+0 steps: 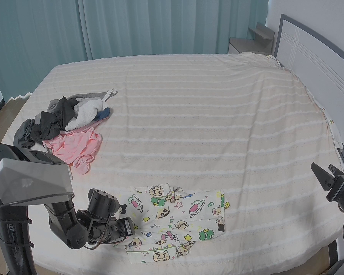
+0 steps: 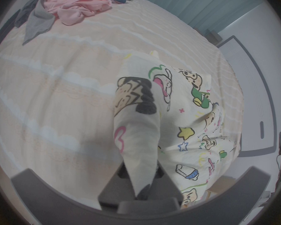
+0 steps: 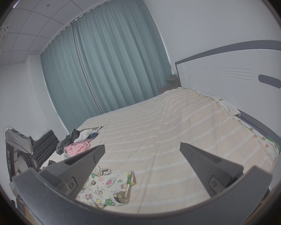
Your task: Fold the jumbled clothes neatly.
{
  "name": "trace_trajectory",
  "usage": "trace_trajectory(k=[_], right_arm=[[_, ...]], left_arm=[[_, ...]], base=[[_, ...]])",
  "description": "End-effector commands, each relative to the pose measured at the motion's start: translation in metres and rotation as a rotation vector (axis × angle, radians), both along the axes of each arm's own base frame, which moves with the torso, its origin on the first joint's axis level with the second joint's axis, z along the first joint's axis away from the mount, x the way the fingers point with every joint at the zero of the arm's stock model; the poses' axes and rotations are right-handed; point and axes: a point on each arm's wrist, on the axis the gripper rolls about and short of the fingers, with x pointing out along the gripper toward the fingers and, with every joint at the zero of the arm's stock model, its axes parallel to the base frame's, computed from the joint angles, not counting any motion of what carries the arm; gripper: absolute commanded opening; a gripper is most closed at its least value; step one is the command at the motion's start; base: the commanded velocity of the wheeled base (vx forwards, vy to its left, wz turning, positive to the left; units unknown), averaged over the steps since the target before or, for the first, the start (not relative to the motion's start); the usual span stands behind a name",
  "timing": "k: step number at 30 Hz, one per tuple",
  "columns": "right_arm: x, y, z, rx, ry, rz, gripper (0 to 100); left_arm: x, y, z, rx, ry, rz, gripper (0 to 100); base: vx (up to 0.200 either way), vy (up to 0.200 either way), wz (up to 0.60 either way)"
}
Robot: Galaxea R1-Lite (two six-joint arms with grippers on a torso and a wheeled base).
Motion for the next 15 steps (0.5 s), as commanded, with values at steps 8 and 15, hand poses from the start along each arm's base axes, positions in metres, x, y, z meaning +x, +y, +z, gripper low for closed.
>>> trace_trajectory(k=[8, 15], right_arm=[[0.000, 0.000, -0.005, -0.006, 0.027, 0.014, 100], [0.001, 0.000, -0.006, -0.005, 0.034, 0.018, 100]], left_arm=[[-0.012, 0.021, 0.015, 0.021, -0.041, 0.089, 0], [-0.019, 0.065, 0.028, -0.034, -0.056, 0.212, 0]], base=[[0.000, 0.000, 0.00], [0.000, 0.000, 0.00]])
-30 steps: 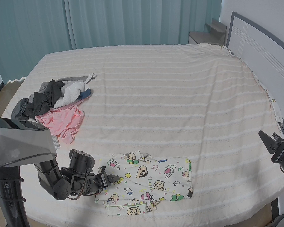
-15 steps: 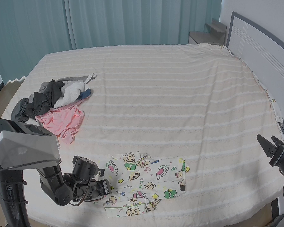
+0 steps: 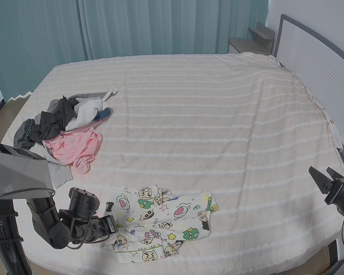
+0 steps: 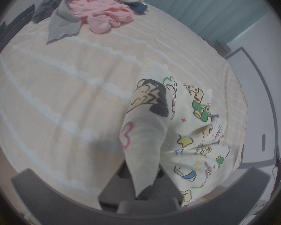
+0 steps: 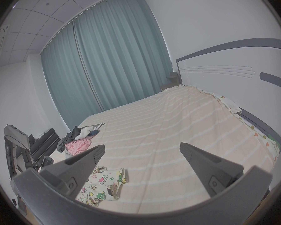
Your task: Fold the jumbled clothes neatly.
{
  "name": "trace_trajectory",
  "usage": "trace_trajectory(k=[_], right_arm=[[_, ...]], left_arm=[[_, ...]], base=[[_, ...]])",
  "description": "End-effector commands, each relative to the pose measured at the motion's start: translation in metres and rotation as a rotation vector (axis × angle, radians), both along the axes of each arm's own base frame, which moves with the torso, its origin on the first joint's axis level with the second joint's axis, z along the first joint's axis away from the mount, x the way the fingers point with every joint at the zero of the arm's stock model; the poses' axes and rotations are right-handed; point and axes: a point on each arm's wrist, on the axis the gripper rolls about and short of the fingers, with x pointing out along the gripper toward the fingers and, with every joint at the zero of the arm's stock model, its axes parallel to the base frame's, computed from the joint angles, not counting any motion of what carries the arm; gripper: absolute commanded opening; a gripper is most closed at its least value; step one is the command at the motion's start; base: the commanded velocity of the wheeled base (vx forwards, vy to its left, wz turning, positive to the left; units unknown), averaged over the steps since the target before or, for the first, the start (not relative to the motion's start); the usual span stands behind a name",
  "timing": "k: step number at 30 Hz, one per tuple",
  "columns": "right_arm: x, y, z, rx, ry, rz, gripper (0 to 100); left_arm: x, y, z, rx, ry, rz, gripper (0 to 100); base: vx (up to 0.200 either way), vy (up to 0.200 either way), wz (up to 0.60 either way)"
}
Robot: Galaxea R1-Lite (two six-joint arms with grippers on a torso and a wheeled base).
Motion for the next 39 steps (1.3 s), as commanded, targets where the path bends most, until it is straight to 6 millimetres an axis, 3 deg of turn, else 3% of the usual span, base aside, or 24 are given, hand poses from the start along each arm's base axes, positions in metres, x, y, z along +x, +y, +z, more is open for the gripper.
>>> trace_trajectory(k=[1, 5, 7, 8, 9, 10, 11, 13, 14, 16, 23, 31, 39], right_arm=[[0.001, 0.000, -0.003, -0.003, 0.016, 0.002, 100], [0.002, 0.001, -0.005, -0.004, 0.030, 0.009, 100], [0.002, 0.001, -0.006, -0.004, 0.033, 0.012, 100], [0.002, 0.001, -0.006, -0.004, 0.033, 0.012, 100], [0.001, 0.001, -0.006, -0.006, 0.032, 0.013, 100], [0.001, 0.001, -0.006, -0.004, 0.032, 0.012, 100], [0.001, 0.001, -0.006, -0.006, 0.032, 0.013, 100], [0.001, 0.001, -0.006, -0.006, 0.032, 0.013, 100], [0.001, 0.001, -0.006, -0.006, 0.035, 0.013, 100], [0.001, 0.001, -0.007, -0.007, 0.038, 0.014, 100], [0.000, 0.000, -0.008, -0.010, 0.043, 0.014, 100], [0.000, 0.000, -0.009, -0.010, 0.045, 0.014, 100], [0.000, 0.000, -0.009, -0.010, 0.046, 0.014, 100]], left_arm=[[-0.004, 0.038, 0.016, -0.058, -0.058, 0.111, 0], [0.001, 0.085, 0.020, -0.097, -0.122, 0.251, 0], [0.002, 0.120, 0.020, -0.114, -0.154, 0.315, 0], [0.002, 0.120, 0.020, -0.114, -0.154, 0.315, 0], [-0.002, 0.148, 0.021, -0.128, -0.177, 0.359, 0], [-0.002, 0.150, 0.021, -0.129, -0.178, 0.361, 0], [-0.007, 0.178, 0.020, -0.150, -0.198, 0.413, 0], [-0.007, 0.178, 0.020, -0.150, -0.198, 0.413, 0], [-0.019, 0.227, 0.017, -0.178, -0.244, 0.520, 0], [-0.028, 0.262, 0.010, -0.173, -0.271, 0.597, 0], [-0.063, 0.341, -0.011, -0.194, -0.348, 0.773, 0], [-0.054, 0.355, -0.017, -0.196, -0.376, 0.754, 0], [-0.054, 0.355, -0.016, -0.201, -0.374, 0.758, 0]], base=[[0.000, 0.000, 0.00], [0.000, 0.000, 0.00], [0.000, 0.000, 0.00], [0.000, 0.000, 0.00], [0.000, 0.000, 0.00], [0.000, 0.000, 0.00], [0.000, 0.000, 0.00], [0.000, 0.000, 0.00], [0.000, 0.000, 0.00], [0.000, 0.000, 0.00], [0.000, 0.000, 0.00], [0.000, 0.000, 0.00], [0.000, 0.000, 0.00]])
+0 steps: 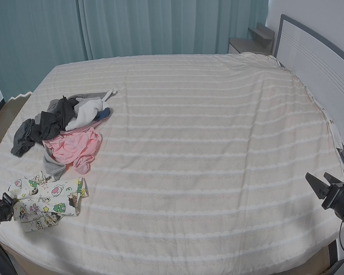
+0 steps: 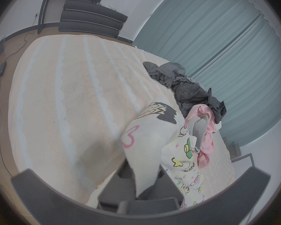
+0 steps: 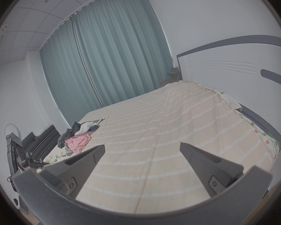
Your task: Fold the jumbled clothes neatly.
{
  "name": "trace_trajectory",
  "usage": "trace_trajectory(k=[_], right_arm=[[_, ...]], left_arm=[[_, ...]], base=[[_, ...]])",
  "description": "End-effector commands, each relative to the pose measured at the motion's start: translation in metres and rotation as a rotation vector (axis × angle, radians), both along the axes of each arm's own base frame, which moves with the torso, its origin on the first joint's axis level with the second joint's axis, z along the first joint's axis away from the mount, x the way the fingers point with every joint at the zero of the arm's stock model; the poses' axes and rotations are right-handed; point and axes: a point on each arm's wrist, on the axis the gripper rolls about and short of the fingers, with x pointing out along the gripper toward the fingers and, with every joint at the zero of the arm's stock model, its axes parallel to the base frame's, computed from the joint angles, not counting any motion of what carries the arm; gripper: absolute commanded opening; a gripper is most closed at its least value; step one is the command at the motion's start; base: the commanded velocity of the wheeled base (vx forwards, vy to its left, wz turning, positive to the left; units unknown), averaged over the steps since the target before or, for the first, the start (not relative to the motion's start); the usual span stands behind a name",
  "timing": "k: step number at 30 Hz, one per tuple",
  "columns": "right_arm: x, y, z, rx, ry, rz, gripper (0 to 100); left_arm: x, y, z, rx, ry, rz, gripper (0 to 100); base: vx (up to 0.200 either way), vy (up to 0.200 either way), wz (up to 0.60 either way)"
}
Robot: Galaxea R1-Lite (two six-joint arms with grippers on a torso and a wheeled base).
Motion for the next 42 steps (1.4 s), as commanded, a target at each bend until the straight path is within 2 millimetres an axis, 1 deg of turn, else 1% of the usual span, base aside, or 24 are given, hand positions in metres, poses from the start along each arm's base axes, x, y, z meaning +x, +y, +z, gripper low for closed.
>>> trace_trajectory(k=[1, 4, 5, 8, 10, 16, 17, 18, 19, 21, 22, 24, 26, 27, 28, 30, 32, 33, 35, 38, 39, 40, 41, 42], right_arm=[[0.000, 0.000, 0.000, -0.001, 0.002, 0.000, 100], [0.000, 0.000, 0.000, -0.001, 0.002, 0.000, 100], [0.000, 0.000, 0.000, 0.000, 0.000, 0.000, 100], [0.000, 0.000, 0.000, 0.000, 0.000, 0.000, 100], [0.000, 0.000, 0.000, 0.000, -0.001, -0.001, 100], [-0.001, 0.000, 0.001, 0.002, -0.009, -0.003, 100], [-0.001, 0.000, 0.001, 0.002, -0.009, -0.003, 100], [-0.001, 0.000, 0.001, 0.000, -0.009, -0.002, 100], [-0.001, 0.000, 0.001, 0.000, -0.009, -0.002, 100], [-0.001, 0.000, 0.001, 0.000, -0.009, -0.002, 100], [-0.001, 0.000, 0.001, 0.001, -0.011, -0.002, 100], [-0.002, -0.001, 0.002, 0.002, -0.018, -0.007, 100], [-0.004, -0.002, 0.004, 0.004, -0.035, -0.008, 100], [-0.005, -0.002, 0.005, 0.005, -0.038, -0.008, 100], [-0.006, -0.002, 0.007, 0.004, -0.055, -0.009, 100], [-0.009, -0.003, 0.009, -0.002, -0.075, -0.010, 100], [-0.011, -0.003, 0.010, -0.009, -0.086, -0.008, 100], [-0.014, -0.004, 0.011, -0.021, -0.104, -0.008, 100], [-0.020, -0.005, 0.013, -0.026, -0.137, -0.014, 100], [-0.036, -0.009, 0.009, -0.018, -0.174, -0.004, 100], [-0.036, -0.009, 0.009, -0.018, -0.174, -0.004, 100], [-0.049, -0.012, 0.006, -0.010, -0.170, -0.008, 100], [-0.053, -0.013, 0.004, -0.011, -0.167, -0.012, 100], [-0.063, -0.015, 0.001, -0.015, -0.164, -0.014, 100]], left_arm=[[-0.001, 0.001, -0.005, -0.013, 0.009, 0.005, 0], [-0.001, 0.001, -0.004, -0.019, 0.012, 0.005, 0], [-0.001, 0.000, -0.003, -0.016, 0.011, 0.004, 100], [-0.001, 0.000, -0.001, -0.004, 0.007, 0.008, 100], [0.000, 0.002, 0.005, 0.022, -0.005, 0.011, 100], [0.003, 0.004, 0.049, 0.123, -0.129, -0.060, 100], [0.003, 0.004, 0.052, 0.128, -0.138, -0.068, 100], [0.003, 0.002, 0.070, 0.155, -0.185, -0.109, 100], [0.003, 0.002, 0.070, 0.155, -0.185, -0.109, 100], [0.000, -0.005, 0.102, 0.171, -0.272, -0.162, 100], [-0.002, -0.007, 0.113, 0.167, -0.301, -0.172, 100], [-0.007, -0.018, 0.155, 0.129, -0.409, -0.221, 100], [-0.011, -0.026, 0.186, 0.101, -0.482, -0.297, 100], [-0.012, -0.028, 0.192, 0.101, -0.494, -0.312, 100], [-0.012, -0.029, 0.205, 0.116, -0.519, -0.351, 100], [-0.014, -0.033, 0.222, 0.147, -0.541, -0.389, 100], [-0.019, -0.041, 0.231, 0.155, -0.552, -0.423, 100], [-0.029, -0.058, 0.241, 0.136, -0.561, -0.489, 100], [-0.045, -0.083, 0.253, 0.102, -0.568, -0.578, 100], [-0.068, -0.120, 0.268, 0.039, -0.558, -0.704, 100], [-0.068, -0.120, 0.268, 0.039, -0.558, -0.704, 100], [-0.078, -0.144, 0.277, 0.001, -0.548, -0.776, 100], [-0.077, -0.153, 0.278, -0.013, -0.547, -0.819, 100], [-0.078, -0.172, 0.280, -0.034, -0.548, -0.905, 100]], base=[[0.000, 0.000, 0.00], [0.000, 0.000, 0.00], [0.000, 0.000, 0.00], [0.000, 0.000, 0.00], [0.000, 0.000, 0.00], [0.000, 0.000, 0.00], [0.000, 0.000, 0.00], [0.000, 0.000, 0.00], [0.000, 0.000, 0.00], [0.000, 0.000, 0.00], [0.000, 0.000, 0.00], [0.000, 0.000, 0.00], [0.000, 0.000, 0.00], [0.000, 0.000, 0.00], [0.000, 0.000, 0.00], [0.000, 0.000, 0.00], [0.000, 0.000, 0.00], [0.000, 0.000, 0.00], [0.000, 0.000, 0.00], [0.000, 0.000, 0.00], [0.000, 0.000, 0.00], [0.000, 0.000, 0.00], [0.000, 0.000, 0.00], [0.000, 0.000, 0.00]])
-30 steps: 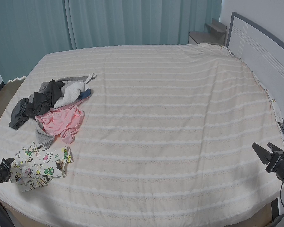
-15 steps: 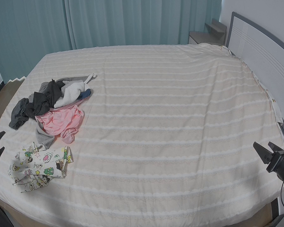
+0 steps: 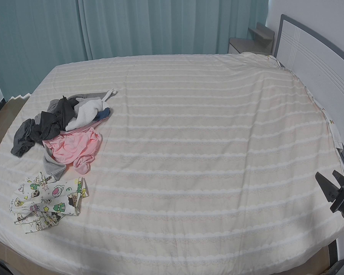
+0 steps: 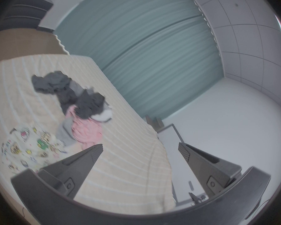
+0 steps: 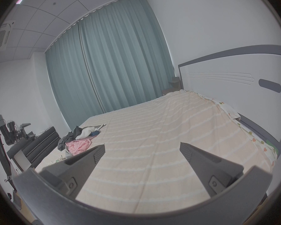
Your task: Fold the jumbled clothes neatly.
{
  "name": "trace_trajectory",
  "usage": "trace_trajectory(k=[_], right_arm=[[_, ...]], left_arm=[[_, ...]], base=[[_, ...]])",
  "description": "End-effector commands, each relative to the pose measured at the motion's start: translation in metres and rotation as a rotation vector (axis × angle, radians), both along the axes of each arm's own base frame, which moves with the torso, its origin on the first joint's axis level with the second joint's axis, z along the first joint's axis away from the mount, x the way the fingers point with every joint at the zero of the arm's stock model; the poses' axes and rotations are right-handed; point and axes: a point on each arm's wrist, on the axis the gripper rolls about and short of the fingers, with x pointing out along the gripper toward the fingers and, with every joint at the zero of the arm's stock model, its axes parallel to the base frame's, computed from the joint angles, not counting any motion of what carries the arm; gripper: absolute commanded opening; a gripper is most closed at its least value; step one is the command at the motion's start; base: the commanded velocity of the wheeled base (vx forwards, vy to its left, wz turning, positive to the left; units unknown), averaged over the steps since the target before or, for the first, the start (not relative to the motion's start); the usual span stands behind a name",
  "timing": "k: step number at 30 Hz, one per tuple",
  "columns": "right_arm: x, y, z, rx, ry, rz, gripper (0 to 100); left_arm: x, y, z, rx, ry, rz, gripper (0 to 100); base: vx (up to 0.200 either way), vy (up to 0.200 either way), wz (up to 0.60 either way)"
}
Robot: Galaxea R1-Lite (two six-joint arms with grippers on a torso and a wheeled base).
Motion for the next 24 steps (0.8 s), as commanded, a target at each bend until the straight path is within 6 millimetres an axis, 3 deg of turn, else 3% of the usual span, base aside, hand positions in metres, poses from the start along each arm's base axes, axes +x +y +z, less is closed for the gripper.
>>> trace_trajectory(k=[1, 4, 8, 13, 14, 17, 24], right_arm=[[-0.051, -0.012, -0.009, 0.001, -0.077, -0.001, 100], [-0.080, -0.018, -0.028, -0.050, -0.068, -0.002, 100], [-0.104, -0.024, -0.053, -0.075, -0.066, -0.032, 100], [-0.108, -0.025, -0.061, -0.087, -0.026, -0.111, 100], [-0.108, -0.026, -0.061, -0.094, -0.032, -0.145, 100], [-0.108, -0.026, -0.064, -0.120, 0.004, -0.139, 100], [-0.108, -0.025, -0.064, -0.130, 0.000, -0.119, 100]], left_arm=[[-0.036, -0.106, 0.034, 0.056, -0.016, -0.349, 100], [-0.050, -0.152, 0.035, 0.093, -0.046, -0.596, 100], [-0.080, -0.186, 0.030, 0.104, -0.071, -0.825, 100], [-0.113, -0.200, 0.014, 0.136, -0.111, -0.884, 100], [-0.128, -0.204, 0.003, 0.158, -0.135, -0.882, 100], [-0.150, -0.211, -0.019, 0.183, -0.164, -0.878, 100], [-0.175, -0.218, -0.056, 0.185, -0.164, -0.882, 100]], base=[[0.000, 0.000, 0.00], [0.000, 0.000, 0.00], [0.000, 0.000, 0.00], [0.000, 0.000, 0.00], [0.000, 0.000, 0.00], [0.000, 0.000, 0.00], [0.000, 0.000, 0.00]])
